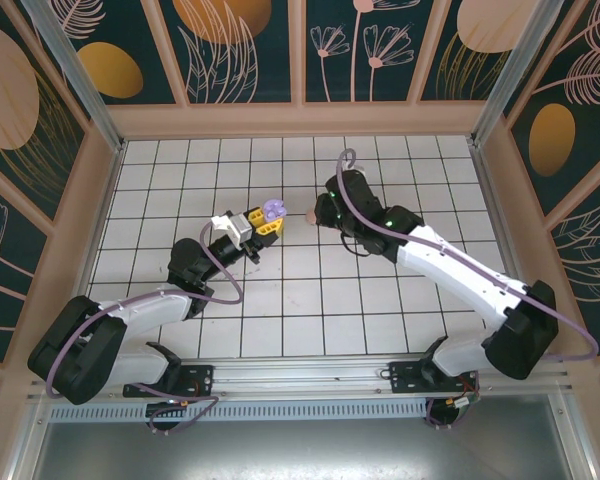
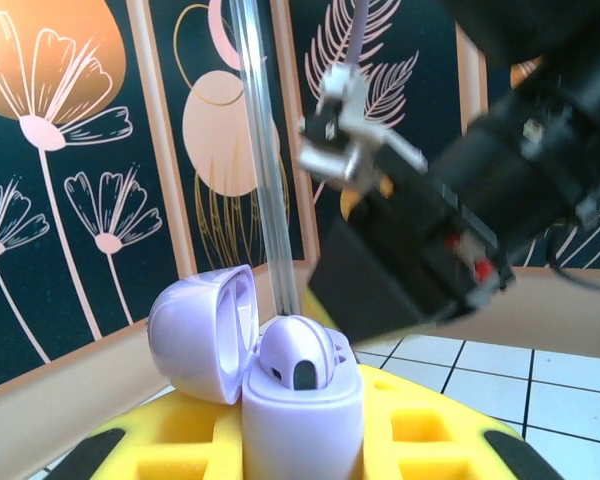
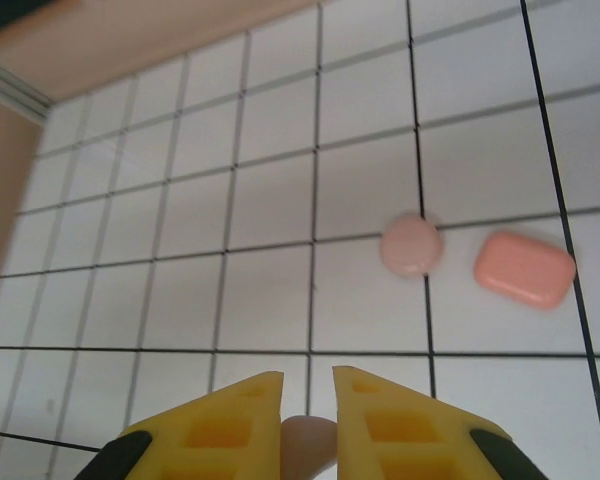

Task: Insert wireless bluetooth earbuds into charging case

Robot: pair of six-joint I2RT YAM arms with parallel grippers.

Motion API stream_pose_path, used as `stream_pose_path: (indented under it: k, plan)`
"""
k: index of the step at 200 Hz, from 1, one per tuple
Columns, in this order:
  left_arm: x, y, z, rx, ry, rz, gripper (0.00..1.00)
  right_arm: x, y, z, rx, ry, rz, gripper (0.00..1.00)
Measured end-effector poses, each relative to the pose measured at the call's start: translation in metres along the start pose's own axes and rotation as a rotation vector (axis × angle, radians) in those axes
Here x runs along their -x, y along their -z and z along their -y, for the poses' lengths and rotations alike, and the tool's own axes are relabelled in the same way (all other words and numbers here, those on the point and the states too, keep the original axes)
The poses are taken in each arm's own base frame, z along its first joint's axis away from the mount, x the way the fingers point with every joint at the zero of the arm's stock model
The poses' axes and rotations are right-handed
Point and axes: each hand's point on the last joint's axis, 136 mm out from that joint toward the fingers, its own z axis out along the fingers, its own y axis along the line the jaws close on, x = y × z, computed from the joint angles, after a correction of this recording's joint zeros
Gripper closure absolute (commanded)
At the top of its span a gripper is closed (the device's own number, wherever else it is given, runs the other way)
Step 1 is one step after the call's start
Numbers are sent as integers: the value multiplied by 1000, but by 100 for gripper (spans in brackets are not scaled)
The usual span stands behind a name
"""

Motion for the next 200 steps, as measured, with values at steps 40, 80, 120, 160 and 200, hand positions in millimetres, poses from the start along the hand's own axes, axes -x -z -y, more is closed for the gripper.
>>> stream_pose_path:
  k: [40, 80, 120, 160, 200]
  plan:
    - [3, -5, -1, -7, 12, 7, 100, 36, 31, -25, 98, 7, 92, 83]
    - [7, -16, -7, -7, 34, 15, 100, 42, 41, -44, 167, 32, 119, 83]
    - [8, -24, -11, -7, 56, 10, 100, 33, 48, -69, 235, 81, 120, 83]
    - [4, -27, -12, -8, 78, -1, 100, 28, 56, -88, 291, 109, 134, 83]
    - [3, -29, -12, -11, 87, -2, 100, 30, 60, -96, 316, 107, 150, 83]
